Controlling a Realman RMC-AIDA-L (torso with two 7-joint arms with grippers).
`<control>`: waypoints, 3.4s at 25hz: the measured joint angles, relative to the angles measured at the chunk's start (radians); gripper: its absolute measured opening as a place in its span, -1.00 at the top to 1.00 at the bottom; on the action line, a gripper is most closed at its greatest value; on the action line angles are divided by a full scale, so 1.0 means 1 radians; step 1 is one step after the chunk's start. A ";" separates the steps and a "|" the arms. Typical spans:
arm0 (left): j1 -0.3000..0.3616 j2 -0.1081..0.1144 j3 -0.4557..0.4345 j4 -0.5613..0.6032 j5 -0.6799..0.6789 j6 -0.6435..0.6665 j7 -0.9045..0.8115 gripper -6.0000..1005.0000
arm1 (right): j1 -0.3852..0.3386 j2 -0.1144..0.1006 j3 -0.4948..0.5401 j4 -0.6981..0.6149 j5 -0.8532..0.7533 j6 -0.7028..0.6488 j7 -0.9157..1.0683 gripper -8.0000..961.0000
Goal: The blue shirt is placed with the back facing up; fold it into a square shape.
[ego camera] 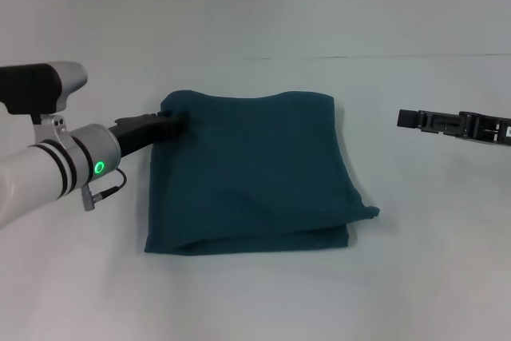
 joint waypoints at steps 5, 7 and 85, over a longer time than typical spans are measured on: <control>-0.010 0.000 0.001 -0.002 0.004 0.000 -0.001 0.41 | 0.000 0.000 0.000 0.000 0.000 0.000 -0.001 -0.90; -0.014 0.000 0.002 -0.003 0.004 0.000 -0.001 0.57 | 0.000 -0.001 0.000 0.000 0.000 0.001 -0.002 -0.90; 0.347 -0.006 -0.123 0.284 -0.120 0.934 0.022 -0.89 | -0.074 0.035 0.013 0.007 0.129 -0.222 -0.436 -0.90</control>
